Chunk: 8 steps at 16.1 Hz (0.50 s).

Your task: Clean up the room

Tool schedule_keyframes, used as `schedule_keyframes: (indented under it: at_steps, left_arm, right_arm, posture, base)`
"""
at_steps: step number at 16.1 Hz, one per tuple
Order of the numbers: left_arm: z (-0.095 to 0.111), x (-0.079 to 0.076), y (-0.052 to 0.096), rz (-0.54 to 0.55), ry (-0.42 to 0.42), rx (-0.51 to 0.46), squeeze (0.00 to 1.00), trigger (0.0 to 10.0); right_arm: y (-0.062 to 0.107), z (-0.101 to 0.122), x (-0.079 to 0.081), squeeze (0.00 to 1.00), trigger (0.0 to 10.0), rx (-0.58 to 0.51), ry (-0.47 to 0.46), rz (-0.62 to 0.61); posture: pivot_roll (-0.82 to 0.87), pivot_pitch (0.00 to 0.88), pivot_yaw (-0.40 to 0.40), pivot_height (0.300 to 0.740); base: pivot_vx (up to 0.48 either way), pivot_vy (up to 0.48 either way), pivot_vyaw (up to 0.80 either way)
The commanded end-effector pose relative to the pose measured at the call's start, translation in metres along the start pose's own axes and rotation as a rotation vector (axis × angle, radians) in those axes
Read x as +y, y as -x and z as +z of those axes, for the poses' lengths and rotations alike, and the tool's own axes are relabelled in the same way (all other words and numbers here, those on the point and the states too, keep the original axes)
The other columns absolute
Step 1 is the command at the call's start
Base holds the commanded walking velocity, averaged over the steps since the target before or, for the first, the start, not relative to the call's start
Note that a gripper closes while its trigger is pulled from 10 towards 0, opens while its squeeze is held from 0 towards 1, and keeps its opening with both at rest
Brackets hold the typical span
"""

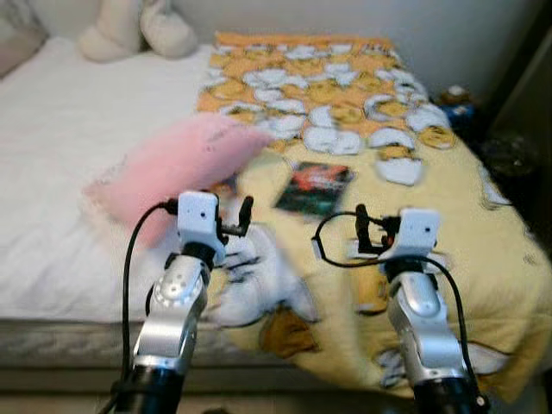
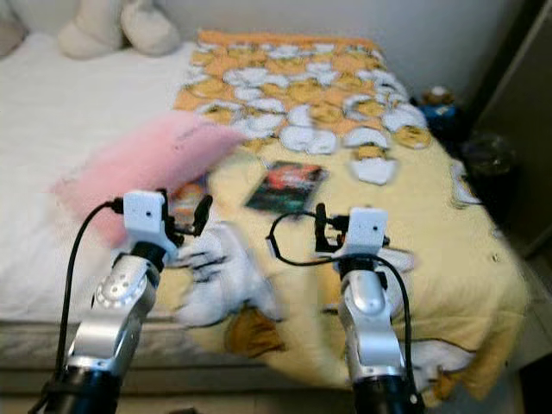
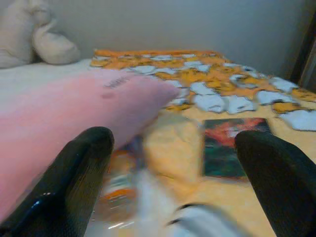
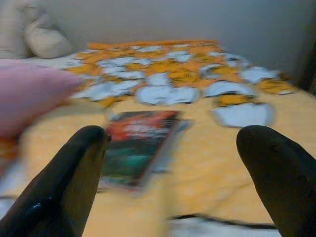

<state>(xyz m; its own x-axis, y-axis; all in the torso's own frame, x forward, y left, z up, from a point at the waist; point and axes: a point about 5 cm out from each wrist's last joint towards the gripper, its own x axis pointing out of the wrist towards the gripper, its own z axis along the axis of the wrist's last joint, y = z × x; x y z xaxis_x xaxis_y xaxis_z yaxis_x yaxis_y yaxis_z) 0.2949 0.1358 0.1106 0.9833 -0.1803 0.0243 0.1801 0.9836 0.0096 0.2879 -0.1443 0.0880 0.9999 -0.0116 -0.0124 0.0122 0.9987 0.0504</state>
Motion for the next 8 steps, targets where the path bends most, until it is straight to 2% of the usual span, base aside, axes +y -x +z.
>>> schedule_keyframes:
  at_steps: [1, 3, 4, 6, 8]
  left_arm:
    - [0.0017, 0.0062, 0.001, 0.013, 0.006, 0.003, 0.0, 10.0]
    - [-0.0011, 0.0062, 0.0006, 0.022, -0.031, 0.022, 0.0, 10.0]
    - [-0.003, 0.0052, 0.0, 0.022, -0.085, 0.034, 0.0, 10.0]
    - [-0.0032, 0.005, 0.0, 0.027, -0.075, 0.037, 0.0, 10.0]
    - [-0.0018, 0.0043, -0.0007, 0.024, -0.071, 0.03, 0.0, 10.0]
  right_arm:
    - [-0.0009, 0.0036, 0.0075, 0.0, 10.0, -0.012, -0.005, 0.021]
    - [-0.0002, 0.0032, 0.0077, 0.0, 10.0, -0.01, -0.005, 0.019]
    - [0.0001, 0.003, 0.0075, 0.0, 10.0, -0.01, -0.006, 0.017]
    - [-0.0001, 0.0007, 0.0075, 0.0, 10.0, 0.015, -0.005, 0.014]
    - [0.0004, -0.0003, 0.0077, 0.0, 10.0, 0.021, -0.007, 0.011]
  posture:
    - [-0.07, 0.0, 0.022, 0.74]
    - [-0.07, 0.0, 0.023, 0.74]
    - [-0.07, 0.0, 0.024, 0.74]
    - [-0.07, 0.0, 0.025, 0.74]
    - [-0.07, 0.0, 0.027, 0.74]
  base:
    - [0.0, 0.48, 0.0]
    - [0.0, 0.48, 0.0]
    - [0.0, 0.0, 0.0]
    - [0.0, 0.0, 0.0]
    - [0.0, 0.0, -0.77]
